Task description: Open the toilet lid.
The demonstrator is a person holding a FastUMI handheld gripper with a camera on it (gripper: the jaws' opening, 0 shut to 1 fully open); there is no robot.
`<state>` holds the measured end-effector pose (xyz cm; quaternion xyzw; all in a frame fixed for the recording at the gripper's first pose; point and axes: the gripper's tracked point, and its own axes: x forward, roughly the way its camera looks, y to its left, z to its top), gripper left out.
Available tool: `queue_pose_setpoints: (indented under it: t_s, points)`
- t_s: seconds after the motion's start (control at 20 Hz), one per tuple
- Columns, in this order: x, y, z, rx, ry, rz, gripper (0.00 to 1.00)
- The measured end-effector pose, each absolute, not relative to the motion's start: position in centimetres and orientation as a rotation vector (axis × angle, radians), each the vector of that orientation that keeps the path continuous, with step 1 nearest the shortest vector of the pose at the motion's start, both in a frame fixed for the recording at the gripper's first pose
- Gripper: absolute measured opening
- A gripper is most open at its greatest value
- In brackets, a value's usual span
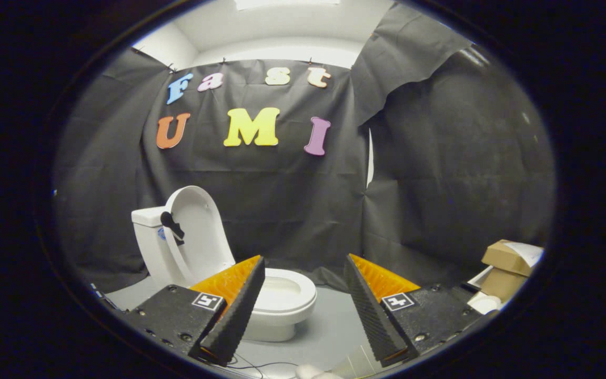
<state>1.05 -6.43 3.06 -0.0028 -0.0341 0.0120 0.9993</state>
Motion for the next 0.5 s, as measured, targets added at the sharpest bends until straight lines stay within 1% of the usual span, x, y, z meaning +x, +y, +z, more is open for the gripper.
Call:
queue_pose_setpoints:
  t_s: [0.25,0.5]
  points:
    - [0.93,-6.70,4.23,0.025,-0.094,0.011,0.95]
    - [1.42,-6.57,3.47,0.027,-0.077,0.015,0.95]
